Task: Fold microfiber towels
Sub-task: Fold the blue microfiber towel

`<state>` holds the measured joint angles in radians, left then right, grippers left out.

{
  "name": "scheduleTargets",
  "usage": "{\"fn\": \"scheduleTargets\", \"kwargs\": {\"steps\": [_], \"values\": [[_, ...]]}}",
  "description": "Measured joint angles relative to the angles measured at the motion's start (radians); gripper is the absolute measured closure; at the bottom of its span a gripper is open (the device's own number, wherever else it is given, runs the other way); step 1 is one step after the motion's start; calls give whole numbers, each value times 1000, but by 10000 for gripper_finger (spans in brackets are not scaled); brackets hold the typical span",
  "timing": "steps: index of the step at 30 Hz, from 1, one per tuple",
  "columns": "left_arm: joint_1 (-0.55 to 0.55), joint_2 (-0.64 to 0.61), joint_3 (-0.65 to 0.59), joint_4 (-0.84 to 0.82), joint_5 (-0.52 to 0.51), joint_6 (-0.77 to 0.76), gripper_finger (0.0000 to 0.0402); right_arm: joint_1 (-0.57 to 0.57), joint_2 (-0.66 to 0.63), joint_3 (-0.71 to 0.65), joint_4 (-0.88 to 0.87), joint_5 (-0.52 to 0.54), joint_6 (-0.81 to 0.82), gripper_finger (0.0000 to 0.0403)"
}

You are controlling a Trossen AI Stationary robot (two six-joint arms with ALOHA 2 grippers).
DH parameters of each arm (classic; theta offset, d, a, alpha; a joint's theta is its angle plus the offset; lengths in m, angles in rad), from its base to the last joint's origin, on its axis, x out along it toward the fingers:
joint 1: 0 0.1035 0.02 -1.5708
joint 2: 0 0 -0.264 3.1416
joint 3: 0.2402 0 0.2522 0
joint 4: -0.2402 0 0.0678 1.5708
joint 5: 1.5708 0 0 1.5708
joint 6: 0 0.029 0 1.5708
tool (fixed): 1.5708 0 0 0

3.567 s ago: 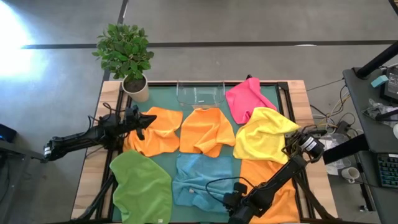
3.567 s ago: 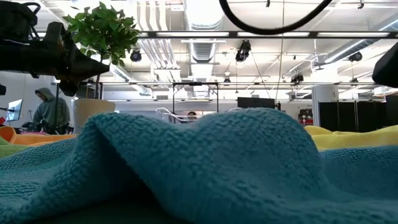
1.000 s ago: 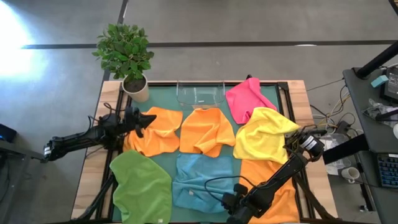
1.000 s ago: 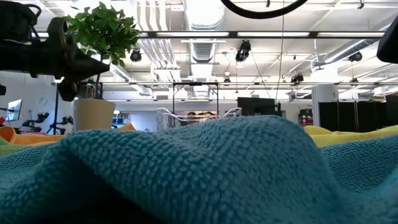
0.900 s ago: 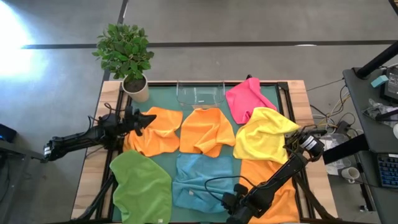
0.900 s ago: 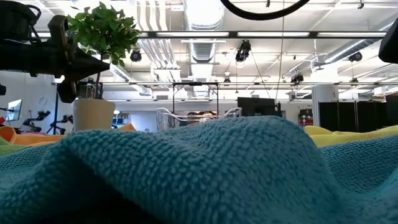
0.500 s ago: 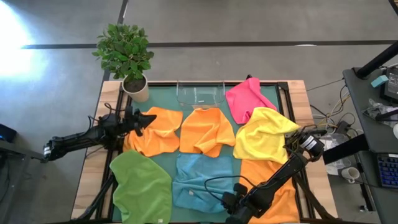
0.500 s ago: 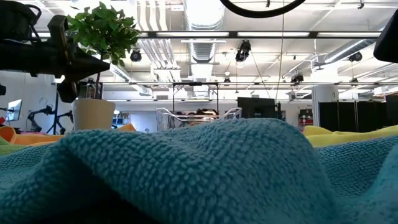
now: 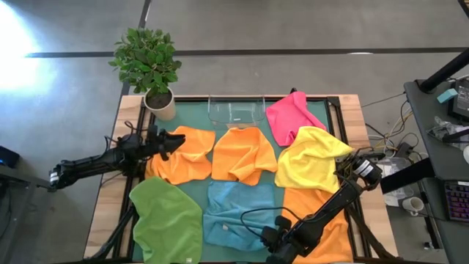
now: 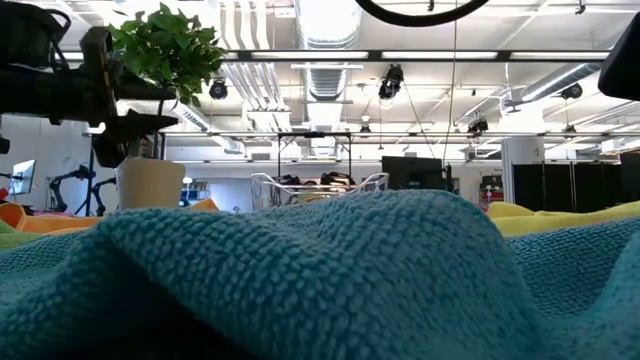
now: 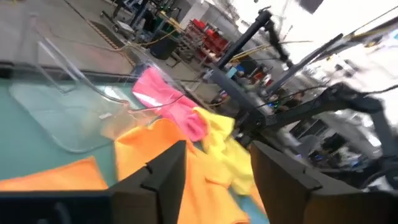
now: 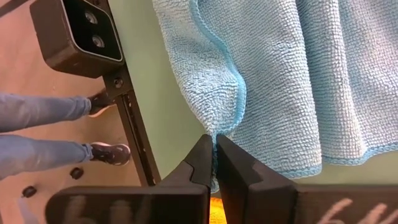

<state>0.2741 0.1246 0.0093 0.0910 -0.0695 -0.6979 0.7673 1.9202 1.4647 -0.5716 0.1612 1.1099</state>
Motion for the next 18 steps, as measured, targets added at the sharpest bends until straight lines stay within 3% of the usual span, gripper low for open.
{"fn": "scheduleTargets", "kwargs": {"steps": [5,8,18], "values": [[0,10,2,184,201,-5,237,0,0,0,0,0,-19,394],[-7,38,39,188,277,-6,243,0,0,0,0,0,-25,394],[-67,261,203,188,308,38,256,0,0,0,-1,0,-51,394]]}}
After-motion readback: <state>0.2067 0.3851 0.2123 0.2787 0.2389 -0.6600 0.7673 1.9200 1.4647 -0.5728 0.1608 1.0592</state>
